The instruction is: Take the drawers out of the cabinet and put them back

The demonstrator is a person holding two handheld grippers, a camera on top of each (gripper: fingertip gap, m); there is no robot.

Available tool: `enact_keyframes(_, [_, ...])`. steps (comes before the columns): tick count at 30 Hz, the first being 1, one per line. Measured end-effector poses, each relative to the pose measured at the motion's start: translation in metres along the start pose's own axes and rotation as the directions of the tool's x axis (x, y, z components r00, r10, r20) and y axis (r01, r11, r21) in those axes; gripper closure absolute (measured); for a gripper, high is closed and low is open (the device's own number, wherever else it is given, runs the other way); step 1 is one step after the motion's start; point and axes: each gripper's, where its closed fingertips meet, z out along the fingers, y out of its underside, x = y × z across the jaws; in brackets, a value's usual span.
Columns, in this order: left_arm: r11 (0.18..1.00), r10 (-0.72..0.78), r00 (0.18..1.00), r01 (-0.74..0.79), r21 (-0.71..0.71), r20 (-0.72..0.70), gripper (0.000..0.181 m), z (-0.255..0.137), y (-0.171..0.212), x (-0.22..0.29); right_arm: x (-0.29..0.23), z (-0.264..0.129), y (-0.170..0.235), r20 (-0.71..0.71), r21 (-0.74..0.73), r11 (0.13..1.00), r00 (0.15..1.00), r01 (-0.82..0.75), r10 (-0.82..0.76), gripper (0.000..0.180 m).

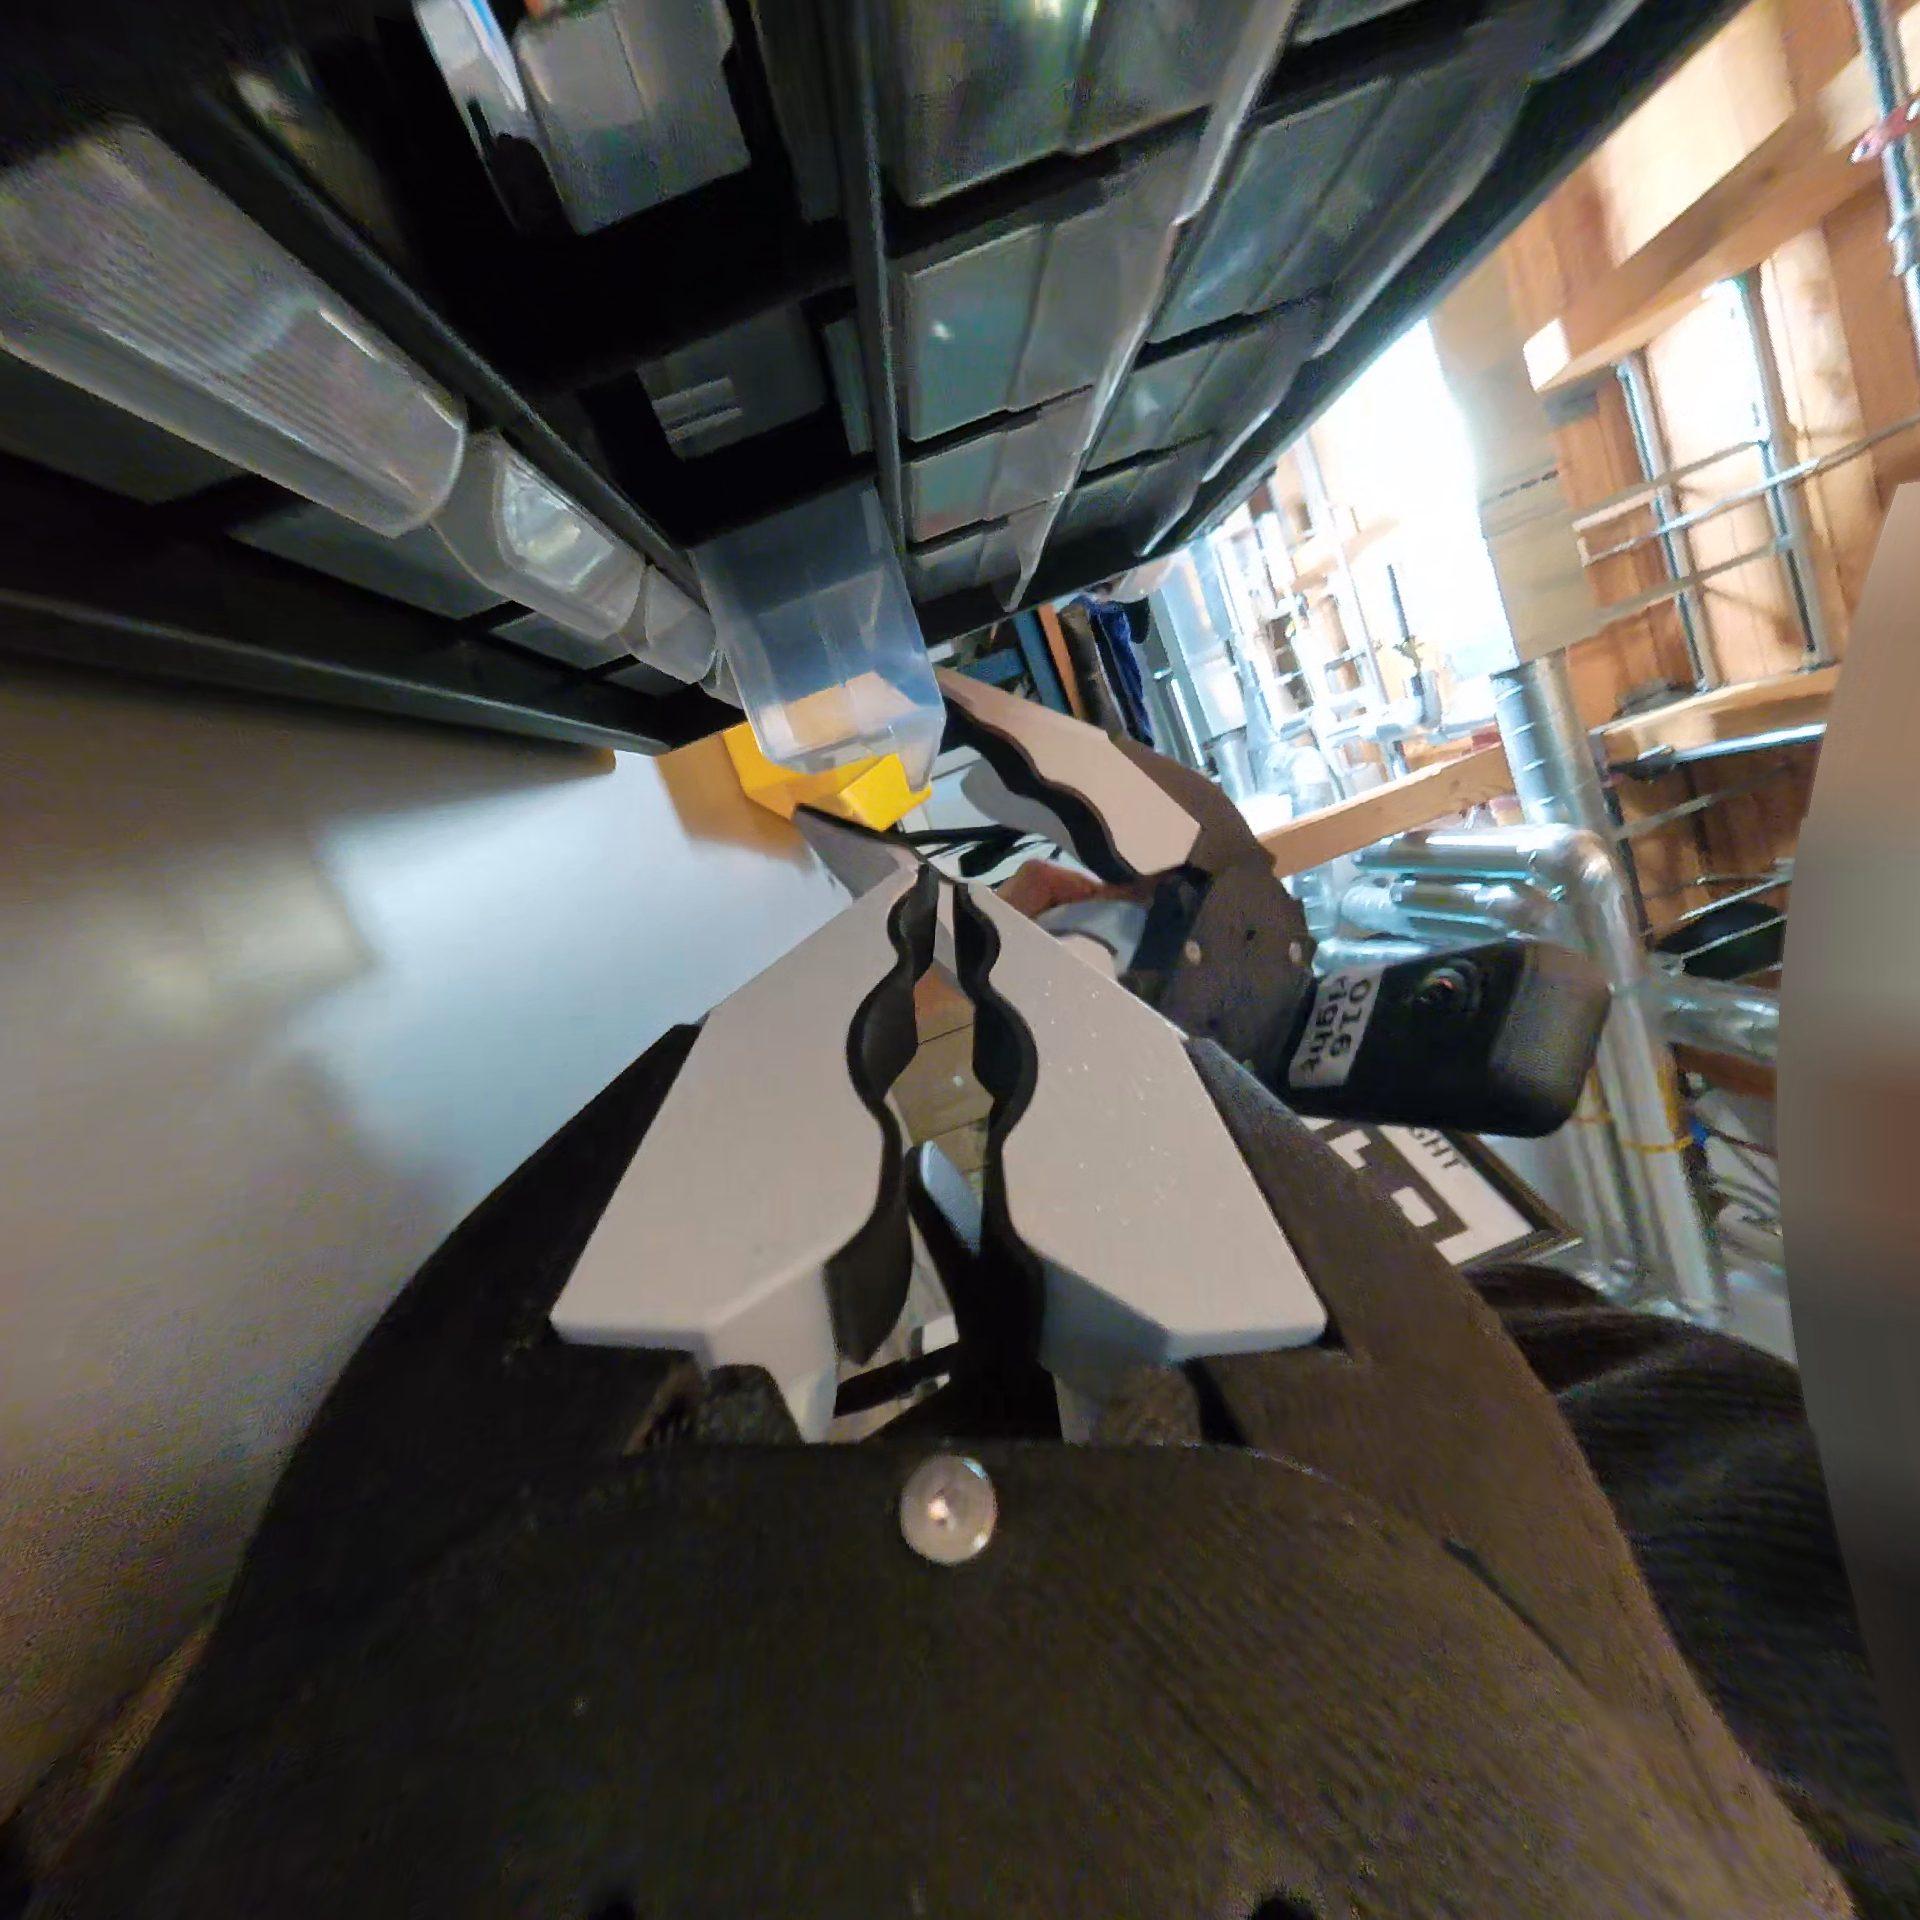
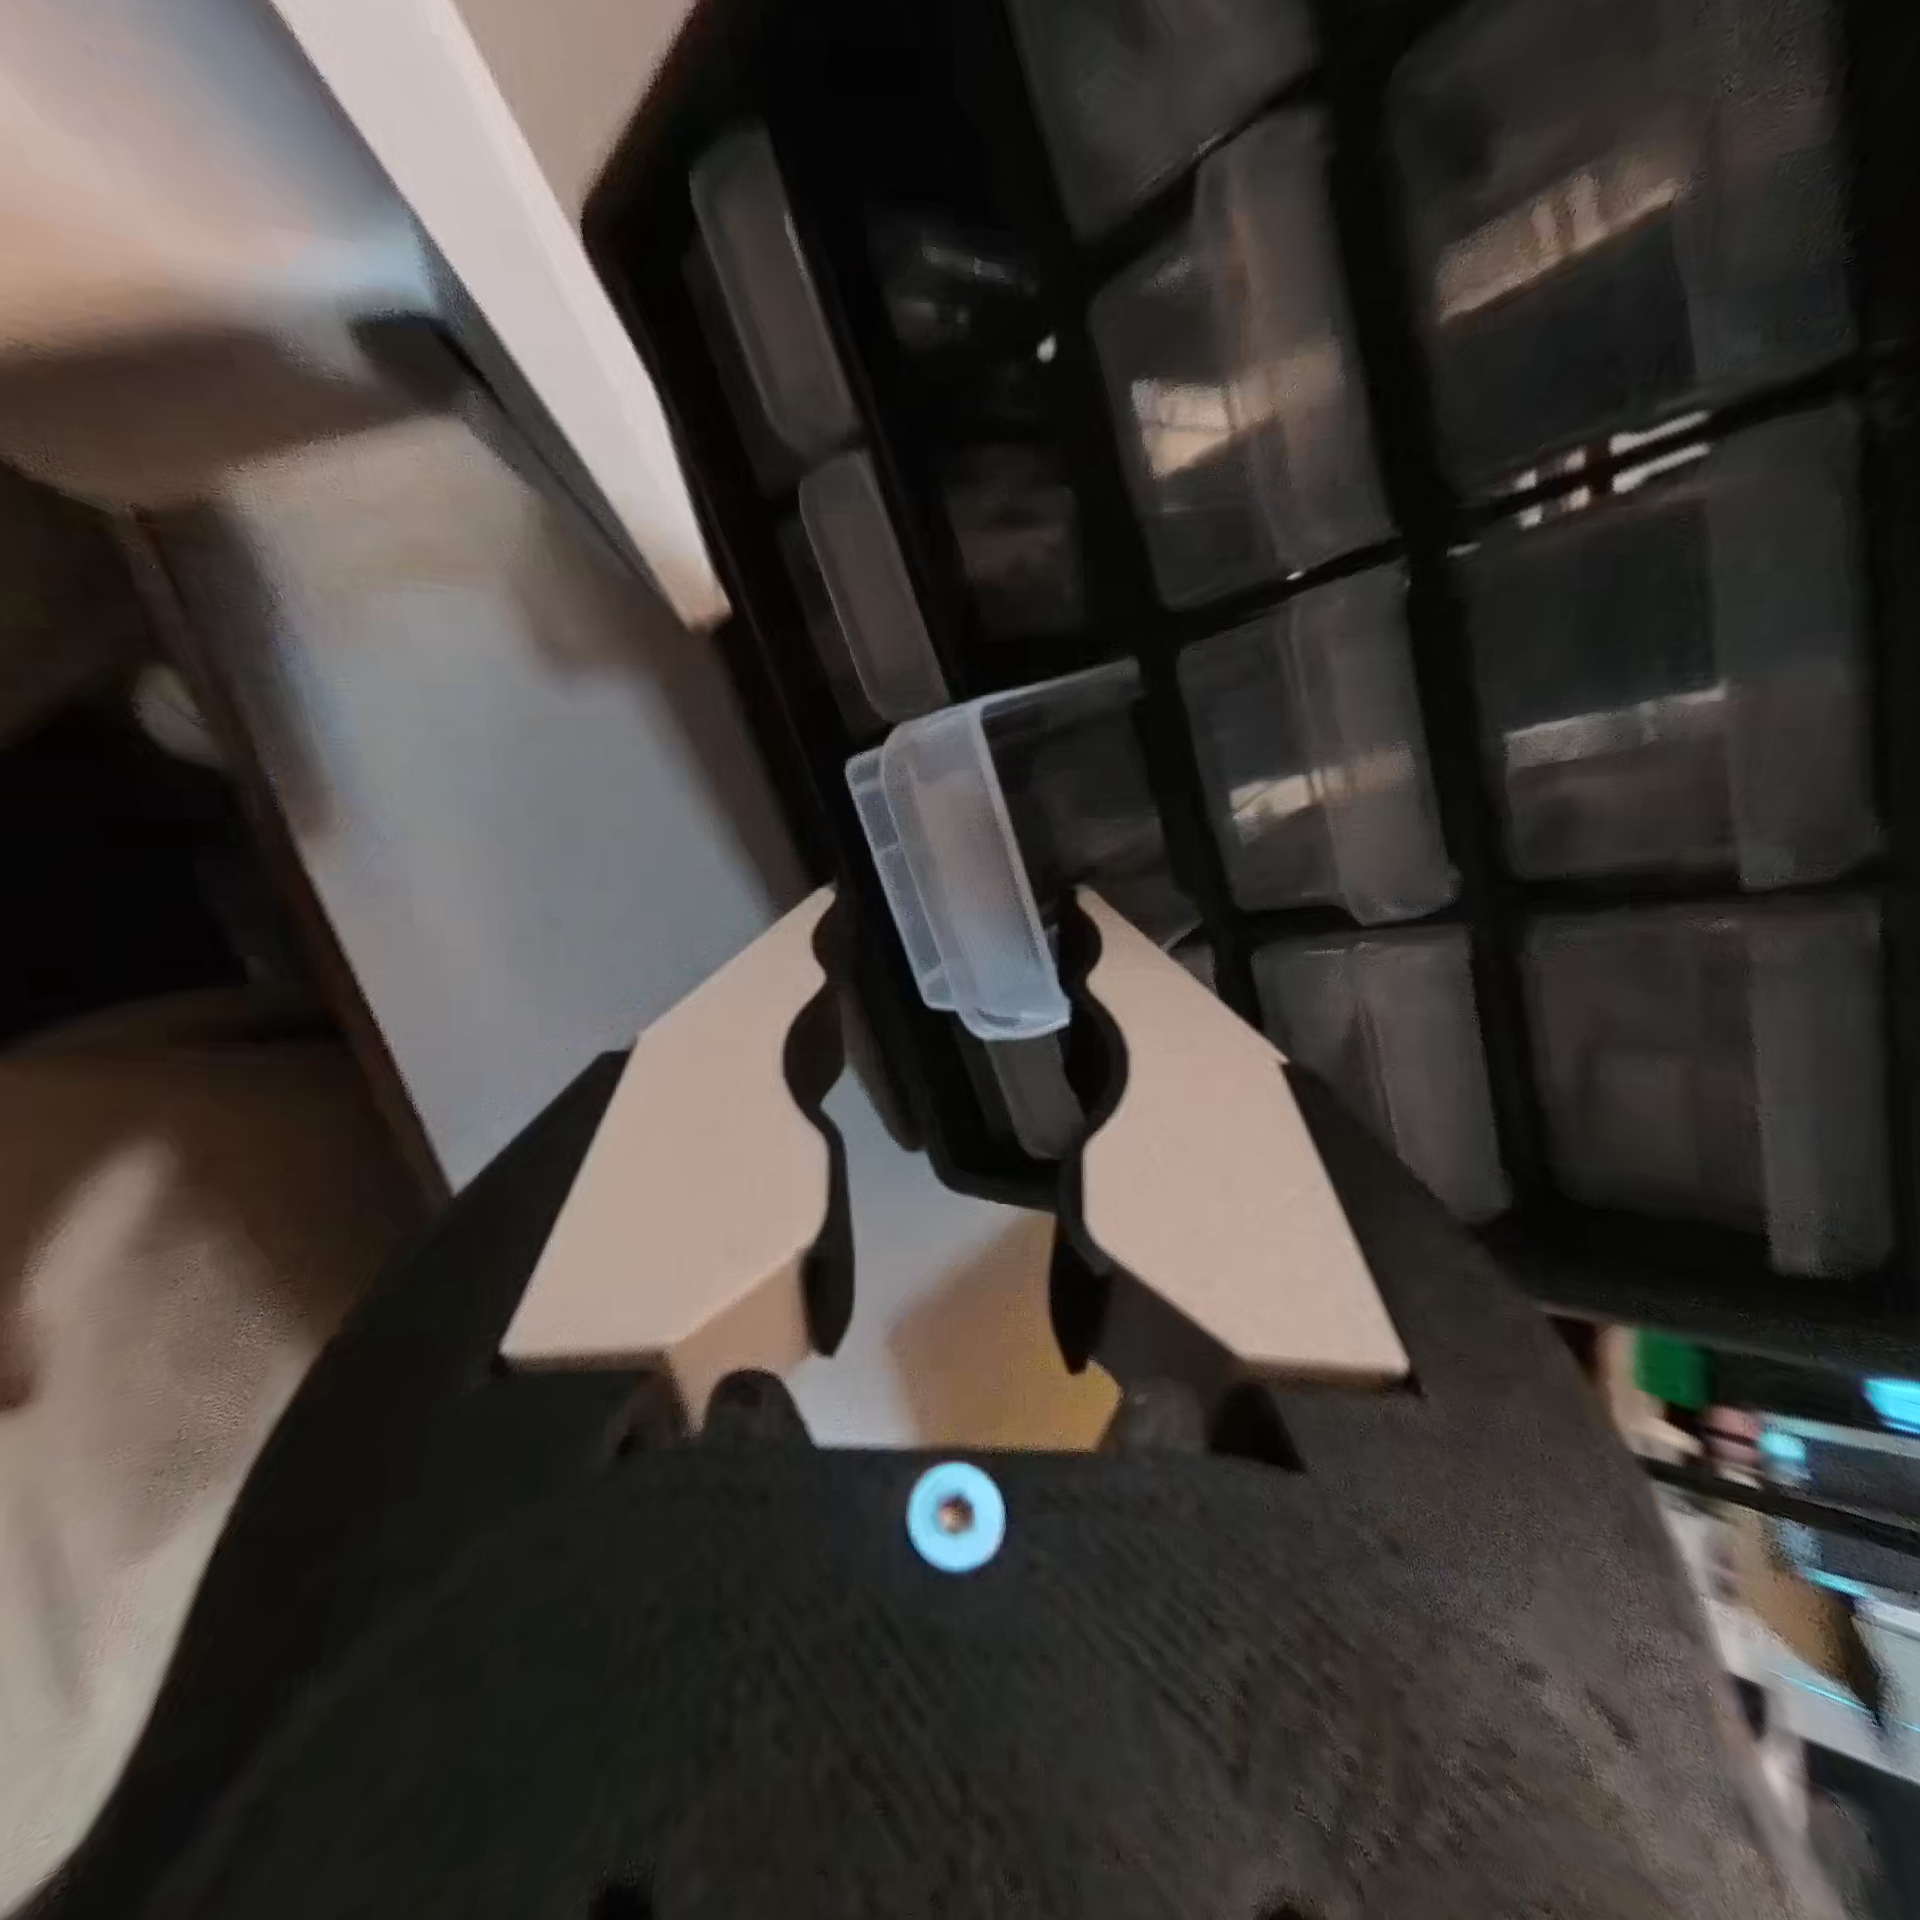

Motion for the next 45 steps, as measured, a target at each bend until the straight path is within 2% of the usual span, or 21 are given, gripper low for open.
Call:
enact_keyframes(5, [0.997, 0.065, 0.998, -0.064, -0.036, 0.011, 0.181, -0.012, -0.001, -0.002, 0.002, 0.009, 0.005, -0.013, -0.115, 0.974, 0.981, 0.193, -0.195, 0.151])
enact_keyframes(9, [0.987, 0.099, 0.994, -0.103, -0.124, -0.034, 0.181, -0.005, 0.014, 0.007, -0.006, -0.001, 0.009, 0.140, -0.109, 0.965, 0.965, 0.237, -0.221, 0.157])
enact_keyframes(13, [0.988, 0.065, 0.996, -0.072, -0.137, -0.056, 0.181, -0.004, 0.022, 0.011, -0.032, -0.025, 0.004, 0.403, -0.029, 0.986, 0.904, 0.166, -0.140, 0.165])
enact_keyframes(18, [0.991, 0.031, 0.998, -0.037, -0.129, -0.049, 0.180, -0.004, 0.023, 0.008, -0.047, -0.047, 0.002, 0.555, 0.014, 0.997, 0.829, 0.072, -0.067, 0.166])
enact_keyframes(22, [0.992, 0.120, 0.993, -0.119, -0.046, 0.008, 0.181, -0.009, 0.009, 0.005, -0.056, -0.072, 0.001, 0.667, 0.031, 1.000, 0.745, -0.001, -0.020, 0.168])
enact_keyframes(25, [0.982, 0.189, 0.982, -0.188, -0.020, 0.030, 0.181, -0.012, 0.000, 0.008, -0.061, -0.096, -0.015, 0.761, 0.081, 0.990, 0.648, -0.116, 0.014, 0.168])
enact_keyframes(32, [0.982, 0.186, 0.982, -0.185, -0.029, 0.021, 0.181, -0.012, 0.003, 0.009, -0.047, -0.111, -0.025, 0.757, 0.136, 0.976, 0.654, -0.167, 0.006, 0.168])
enact_keyframes(37, [0.982, 0.189, 0.982, -0.189, -0.016, 0.020, 0.181, -0.014, 0.000, 0.011, -0.032, -0.167, -0.042, 0.813, 0.226, 0.932, 0.582, -0.283, -0.021, 0.167])
enact_keyframes(38, [0.981, 0.193, 0.981, -0.193, -0.018, 0.020, 0.181, -0.014, 0.000, 0.011, -0.024, -0.180, -0.044, 0.808, 0.258, 0.917, 0.589, -0.303, -0.033, 0.167])
enact_keyframes(40, [0.978, 0.209, 0.978, -0.209, -0.021, 0.024, 0.181, -0.013, 0.000, 0.012, 0.003, -0.202, -0.049, 0.750, 0.355, 0.869, 0.660, -0.344, -0.045, 0.167])
enact_keyframes(42, [0.972, 0.235, 0.972, -0.234, -0.032, 0.028, 0.181, -0.012, 0.002, 0.013, 0.044, -0.217, -0.047, 0.636, 0.455, 0.805, 0.771, -0.382, 0.006, 0.168])
enact_keyframes(45, [0.954, 0.299, 0.954, -0.297, -0.052, 0.034, 0.181, -0.010, 0.006, 0.017, 0.119, -0.205, -0.004, 0.358, 0.458, 0.786, 0.895, -0.415, 0.265, 0.168])
